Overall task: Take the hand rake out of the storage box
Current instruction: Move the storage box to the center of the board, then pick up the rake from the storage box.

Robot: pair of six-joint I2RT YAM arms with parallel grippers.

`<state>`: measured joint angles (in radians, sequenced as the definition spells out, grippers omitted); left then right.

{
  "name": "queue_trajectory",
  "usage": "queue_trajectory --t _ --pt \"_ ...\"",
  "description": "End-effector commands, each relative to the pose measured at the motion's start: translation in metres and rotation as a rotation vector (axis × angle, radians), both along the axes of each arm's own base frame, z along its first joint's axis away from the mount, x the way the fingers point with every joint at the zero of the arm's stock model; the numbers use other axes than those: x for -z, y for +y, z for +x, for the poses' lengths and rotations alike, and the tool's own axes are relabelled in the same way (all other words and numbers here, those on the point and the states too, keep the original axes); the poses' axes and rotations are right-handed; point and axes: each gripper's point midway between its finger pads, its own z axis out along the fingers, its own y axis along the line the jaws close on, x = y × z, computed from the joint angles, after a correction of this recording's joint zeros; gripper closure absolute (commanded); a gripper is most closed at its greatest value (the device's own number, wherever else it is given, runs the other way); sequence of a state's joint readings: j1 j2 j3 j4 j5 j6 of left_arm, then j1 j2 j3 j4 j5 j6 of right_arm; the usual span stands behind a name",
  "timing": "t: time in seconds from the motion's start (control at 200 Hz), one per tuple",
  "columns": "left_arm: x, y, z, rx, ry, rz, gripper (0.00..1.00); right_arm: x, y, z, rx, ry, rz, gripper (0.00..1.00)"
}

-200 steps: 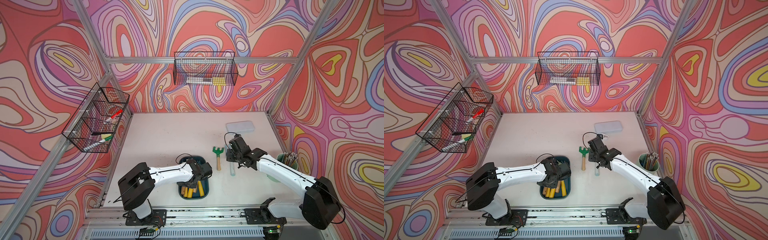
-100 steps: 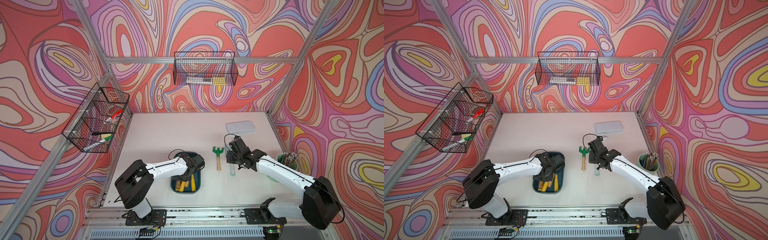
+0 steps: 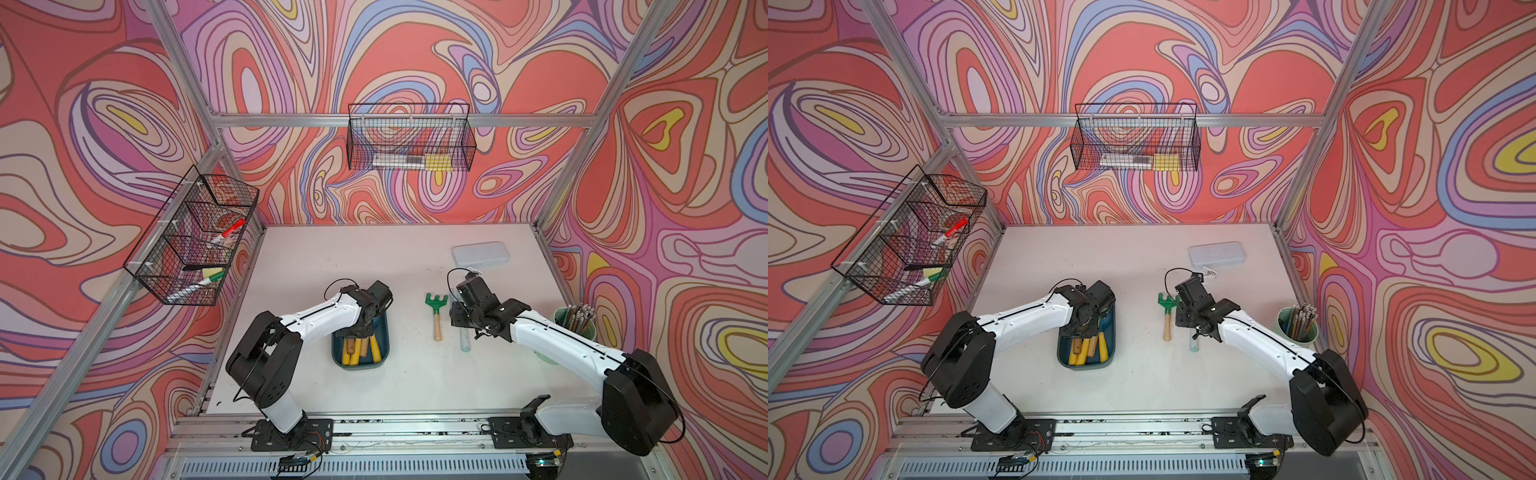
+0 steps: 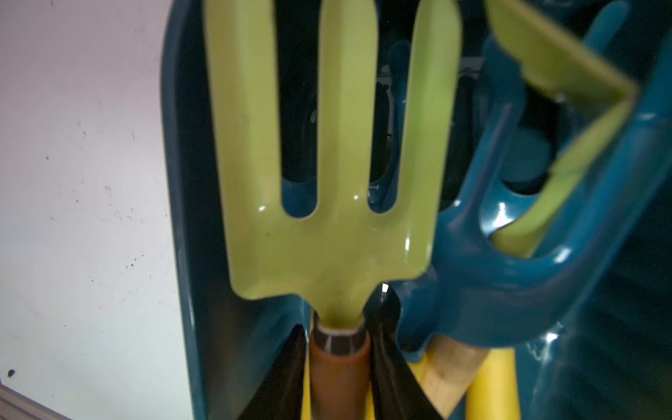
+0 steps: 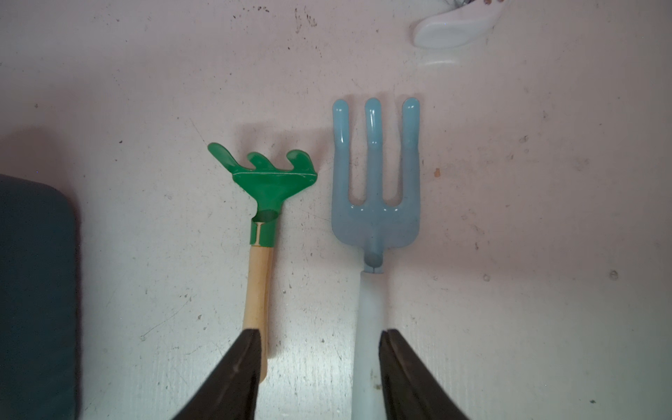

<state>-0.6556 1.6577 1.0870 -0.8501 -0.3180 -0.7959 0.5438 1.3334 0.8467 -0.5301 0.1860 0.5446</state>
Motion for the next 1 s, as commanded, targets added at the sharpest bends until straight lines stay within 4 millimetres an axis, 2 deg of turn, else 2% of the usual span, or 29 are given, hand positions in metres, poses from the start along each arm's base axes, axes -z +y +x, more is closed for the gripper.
queue_trajectory --t 0.0,0.145,0.33,0.661,0.721,0.851,0.991 --pt "-0.001 0.004 -0.003 0.019 0.026 0.029 0.60 0.003 -0.001 -0.002 0.006 0.005 0.007 0.46" --pt "0.007 0.010 -0.009 0.015 0.048 0.055 0.59 0.006 0.000 -0.003 0.007 0.008 0.013 0.46" --pt "0.005 0.012 -0.010 0.015 0.044 0.054 0.59 0.007 -0.001 -0.003 0.007 0.009 0.010 0.46" --pt "0.023 0.014 -0.019 0.013 0.092 0.029 0.68 0.010 -0.003 -0.007 0.011 0.016 0.007 0.46" --pt "0.026 0.016 -0.020 0.002 0.097 0.015 0.72 0.009 -0.003 -0.007 0.013 0.015 0.008 0.46" --pt "0.017 0.020 -0.017 -0.011 0.066 0.016 0.77 0.004 -0.003 -0.007 0.012 0.007 0.013 0.46" --pt "-0.005 0.021 -0.010 -0.001 0.015 0.011 0.82 0.005 -0.003 -0.007 0.013 0.010 0.014 0.46"
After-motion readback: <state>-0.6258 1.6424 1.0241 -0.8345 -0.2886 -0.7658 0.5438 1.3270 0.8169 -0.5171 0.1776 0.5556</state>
